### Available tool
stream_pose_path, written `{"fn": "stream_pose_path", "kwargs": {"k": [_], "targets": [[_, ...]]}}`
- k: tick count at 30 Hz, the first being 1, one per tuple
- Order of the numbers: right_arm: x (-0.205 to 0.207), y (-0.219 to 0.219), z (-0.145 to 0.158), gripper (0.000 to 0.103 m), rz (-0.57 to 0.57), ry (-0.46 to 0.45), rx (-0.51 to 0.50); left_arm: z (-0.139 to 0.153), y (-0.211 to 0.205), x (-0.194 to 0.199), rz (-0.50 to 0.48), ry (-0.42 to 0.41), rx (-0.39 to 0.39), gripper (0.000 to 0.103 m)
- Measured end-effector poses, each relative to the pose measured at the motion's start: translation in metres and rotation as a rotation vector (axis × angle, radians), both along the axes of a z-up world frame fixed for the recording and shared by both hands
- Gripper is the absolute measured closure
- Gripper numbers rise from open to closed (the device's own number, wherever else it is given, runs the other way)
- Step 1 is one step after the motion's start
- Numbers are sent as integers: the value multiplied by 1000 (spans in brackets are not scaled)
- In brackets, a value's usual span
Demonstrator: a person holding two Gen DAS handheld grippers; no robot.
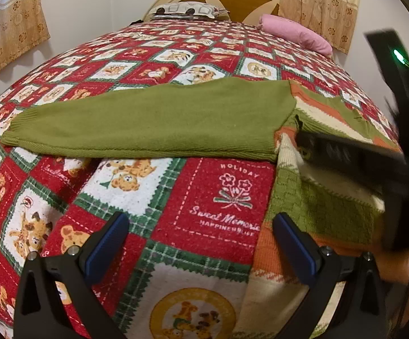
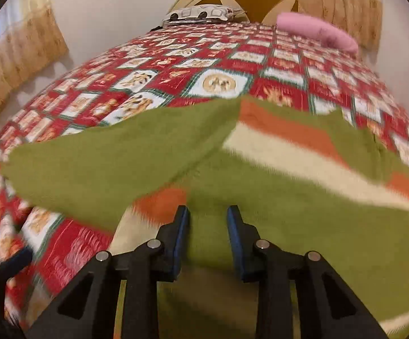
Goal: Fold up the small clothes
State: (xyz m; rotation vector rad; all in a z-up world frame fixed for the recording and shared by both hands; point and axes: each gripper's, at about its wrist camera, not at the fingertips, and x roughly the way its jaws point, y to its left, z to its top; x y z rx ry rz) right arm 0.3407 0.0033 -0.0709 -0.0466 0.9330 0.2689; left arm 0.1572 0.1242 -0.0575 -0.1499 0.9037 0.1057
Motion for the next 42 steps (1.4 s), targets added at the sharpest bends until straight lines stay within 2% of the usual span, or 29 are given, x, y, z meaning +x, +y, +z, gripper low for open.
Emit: {"fn": "stream_pose_path", "kwargs": {"k": [3, 4, 5, 7, 9, 12, 13, 14, 15, 16, 17, 21, 24, 27, 28, 29, 31, 32, 34, 37, 40, 42], "targets": [[-3, -26, 15, 73, -10, -19, 237, 1, 2, -2, 0, -10, -16, 0], [-9, -33, 21, 70, -33, -45, 249, 1, 2, -2, -1, -11, -19, 0], [-13, -35, 26, 60, -39, -67, 247, 1, 1, -1, -1, -11, -19, 0], [-20, -31, 31, 52, -21, -98, 219, 1, 2, -1, 0, -9, -16, 0], [-15, -15, 26, 52, 23, -72, 111, 0, 3, -2, 0, -11, -19, 0], [1, -1, 4, 52, 42, 2, 3, 1, 3, -2, -1, -12, -24, 0], [4, 1, -1, 58, 30, 8, -34, 0, 3, -1, -1, -12, -26, 0], [4, 3, 1, 73, 19, -10, -65, 0, 3, -1, -1, -10, -25, 0], [6, 4, 3, 84, 13, -6, -70, 0, 3, -1, -1, -12, -24, 0], [7, 0, 5, 92, -2, 1, -49, 0, 4, -1, -1, -13, -26, 0], [7, -8, 8, 94, -24, 11, 1, 0, 4, -1, -1, -13, -29, 0], [12, -27, 21, 95, -91, -18, 146, 0, 3, -1, -1, -15, -30, 0], [24, -27, 13, 94, -102, 16, 249, 0, 3, -1, -1, -15, -30, 0], [33, -24, -4, 84, -48, 93, 402, 0, 3, -1, -1, -14, -29, 0], [32, -29, -5, 70, -35, 101, 468, 0, 3, -1, -1, -14, -29, 0], [29, -37, 0, 63, -41, 101, 531, 1, 4, -1, -1, -15, -30, 0], [18, -49, 12, 63, -53, 57, 566, 1, 3, -1, -1, -15, -33, 0], [9, -56, 22, 63, -71, 6, 529, 1, 3, -1, -1, -15, -32, 0], [-6, -61, 31, 63, -78, -30, 446, 0, 3, -1, -1, -15, -32, 0], [-22, -52, 25, 63, -24, -3, 385, 0, 3, -1, -1, -14, -30, 0], [-24, -30, -4, 63, 0, 36, 256, 0, 3, -1, -1, -13, -29, 0], [-24, -24, -2, 63, 4, 14, 216, -1, 2, 1, -1, -1, -16, 0]]}}
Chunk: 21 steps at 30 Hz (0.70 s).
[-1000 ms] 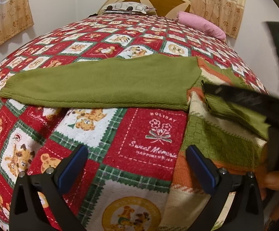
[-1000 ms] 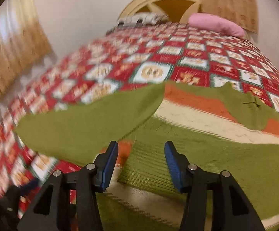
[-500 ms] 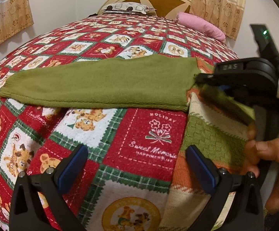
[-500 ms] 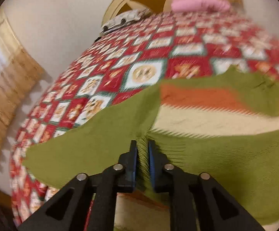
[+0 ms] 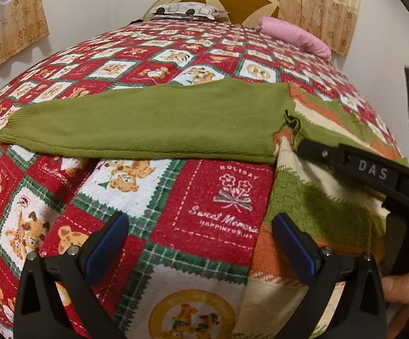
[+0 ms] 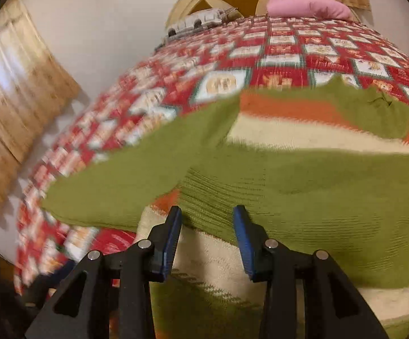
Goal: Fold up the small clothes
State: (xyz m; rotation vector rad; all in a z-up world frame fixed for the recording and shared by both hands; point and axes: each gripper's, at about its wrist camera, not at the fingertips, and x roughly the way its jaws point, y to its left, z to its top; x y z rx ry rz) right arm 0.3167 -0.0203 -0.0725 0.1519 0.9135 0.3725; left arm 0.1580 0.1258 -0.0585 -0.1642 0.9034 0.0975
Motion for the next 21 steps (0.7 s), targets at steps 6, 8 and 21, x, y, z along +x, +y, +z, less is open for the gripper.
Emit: {"fn": "stream_pose_path", "kwargs": {"k": [6, 8, 21], "targets": [[-26, -24, 32, 63, -48, -74, 42, 1, 1, -2, 1, -6, -4, 0], [-40, -36, 40, 63, -95, -100, -3, 1, 0, -1, 1, -6, -1, 0], [-72, -77, 6, 54, -181, -43, -9, 5, 3, -5, -18, -3, -5, 0]]}}
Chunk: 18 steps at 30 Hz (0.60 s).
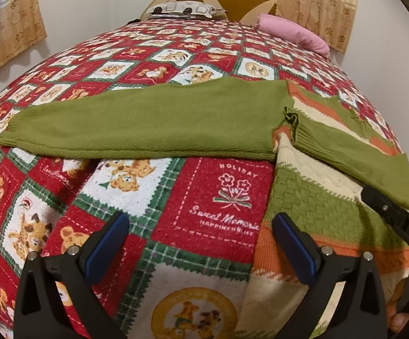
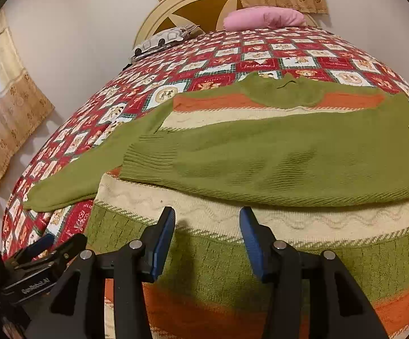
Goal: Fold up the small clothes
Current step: 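Grasp the other green sleeve cuff with the left tool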
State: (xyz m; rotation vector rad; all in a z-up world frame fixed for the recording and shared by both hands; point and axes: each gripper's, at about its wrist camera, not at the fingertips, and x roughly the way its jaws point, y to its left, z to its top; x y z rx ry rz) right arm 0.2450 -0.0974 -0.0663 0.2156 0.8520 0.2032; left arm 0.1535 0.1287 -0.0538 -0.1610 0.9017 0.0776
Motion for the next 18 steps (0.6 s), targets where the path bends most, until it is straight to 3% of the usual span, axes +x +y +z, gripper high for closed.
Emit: {"fn": "stream_pose_path", "kwargs": {"k": [2, 7, 10, 15, 17, 18], "targets": [[0, -2, 0, 54, 0, -3, 22, 6, 11, -6, 32, -20, -16, 6], [1, -9, -2, 54, -2, 1, 76, 36, 82, -15, 294, -133, 9, 6], [1, -7, -2, 54, 1, 2, 66, 41, 134, -5, 424, -135, -6, 11], [3, -8, -4, 54, 3, 5, 67, 25, 206, 16, 600, -97, -144, 23], [3, -8, -4, 54, 3, 5, 66, 12, 222, 24, 637, -61, -210, 37], [3, -8, -4, 54, 3, 6, 66, 3, 231, 29, 648, -34, -260, 40]]}}
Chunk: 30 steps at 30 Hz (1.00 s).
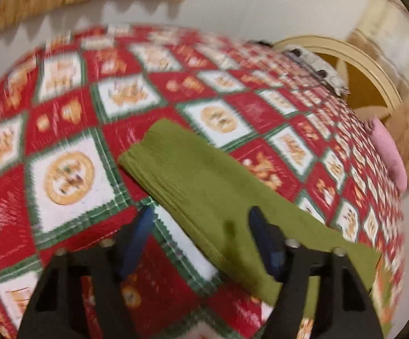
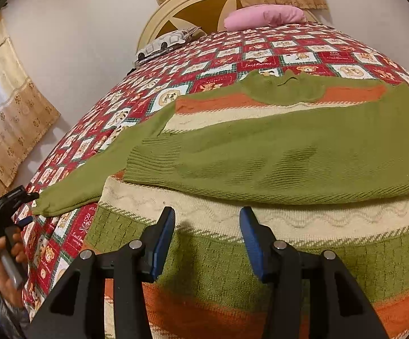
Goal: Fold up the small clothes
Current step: 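Grasp the other green sleeve cuff with the left tool, then fold the held sleeve across the sweater body and release with the left tool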
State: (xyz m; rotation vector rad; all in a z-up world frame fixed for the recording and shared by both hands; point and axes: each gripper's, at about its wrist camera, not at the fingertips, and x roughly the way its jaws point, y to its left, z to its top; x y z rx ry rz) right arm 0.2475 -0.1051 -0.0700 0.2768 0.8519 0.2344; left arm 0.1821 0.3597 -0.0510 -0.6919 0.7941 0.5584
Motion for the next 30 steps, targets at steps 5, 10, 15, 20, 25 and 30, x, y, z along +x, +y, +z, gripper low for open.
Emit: {"fn": "stream_pose_path", "kwargs": {"k": [5, 10, 15, 20, 25, 30], "targets": [[0, 0, 0, 54, 0, 0, 1, -5, 1, 7, 24, -21, -6, 40], [0, 0, 0, 54, -1, 0, 2, -9, -2, 16, 29, 14, 83, 65], [0, -1, -1, 54, 0, 0, 10, -4, -2, 19, -8, 13, 101, 95], [0, -3, -2, 54, -2, -1, 22, 24, -29, 30, -88, -41, 179, 96], [0, -6, -2, 54, -4, -1, 45, 74, -121, 36, -332, -196, 286, 96], [0, -7, -2, 54, -4, -1, 56, 89, -230, 26, -629, -278, 301, 96]]}}
